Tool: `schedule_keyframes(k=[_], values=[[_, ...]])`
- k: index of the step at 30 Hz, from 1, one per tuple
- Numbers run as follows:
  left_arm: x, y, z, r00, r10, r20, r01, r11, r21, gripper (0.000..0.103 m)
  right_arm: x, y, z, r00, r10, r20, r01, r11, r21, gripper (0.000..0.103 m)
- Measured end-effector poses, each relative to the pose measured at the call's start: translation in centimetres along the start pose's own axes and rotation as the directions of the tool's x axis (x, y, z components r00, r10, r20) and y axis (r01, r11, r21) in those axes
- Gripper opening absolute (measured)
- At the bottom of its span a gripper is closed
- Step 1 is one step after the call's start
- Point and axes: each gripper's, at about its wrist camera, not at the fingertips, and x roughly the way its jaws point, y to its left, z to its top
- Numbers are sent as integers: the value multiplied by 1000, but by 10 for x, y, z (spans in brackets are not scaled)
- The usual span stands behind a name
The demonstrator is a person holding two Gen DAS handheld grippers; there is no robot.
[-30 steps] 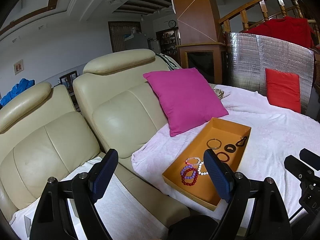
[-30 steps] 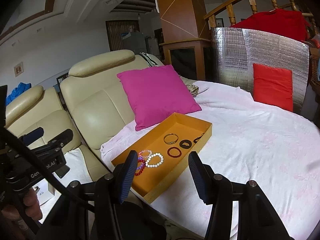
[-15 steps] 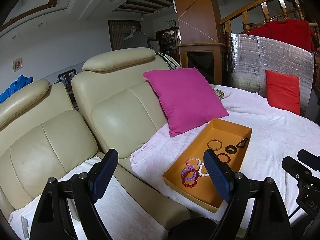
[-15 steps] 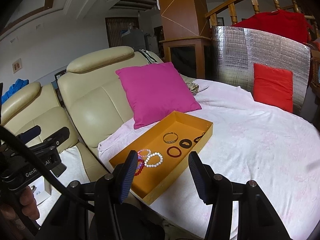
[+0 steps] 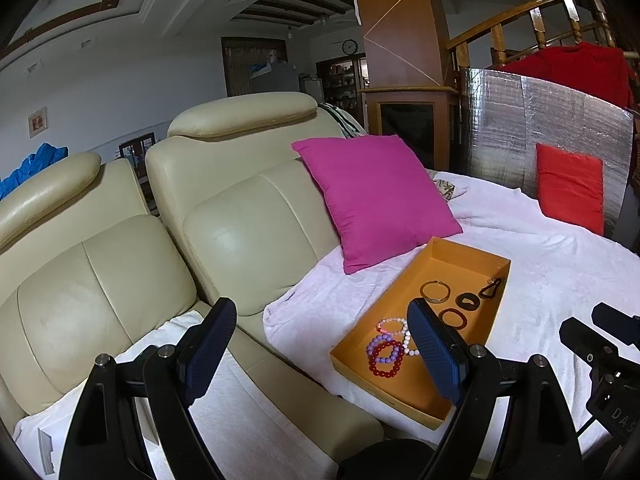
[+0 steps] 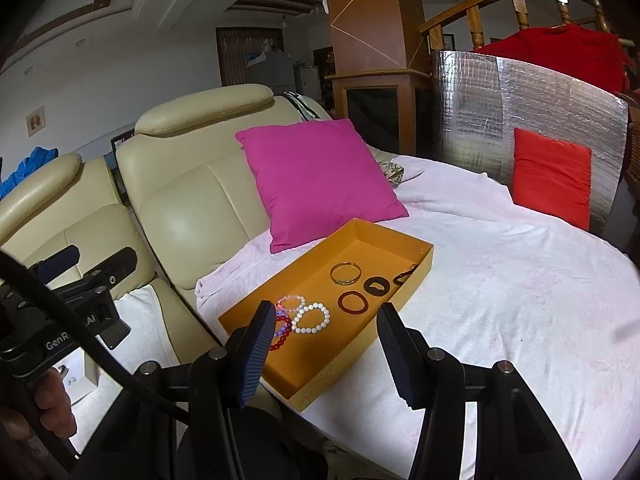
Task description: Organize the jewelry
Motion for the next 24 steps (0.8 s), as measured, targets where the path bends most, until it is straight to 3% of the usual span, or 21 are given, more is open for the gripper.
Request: schedule_keyframes(k=[24], values=[[26, -6, 4, 999, 36, -35, -36, 999, 0, 87, 40, -1, 12, 999, 35, -24, -35, 999, -26, 57]])
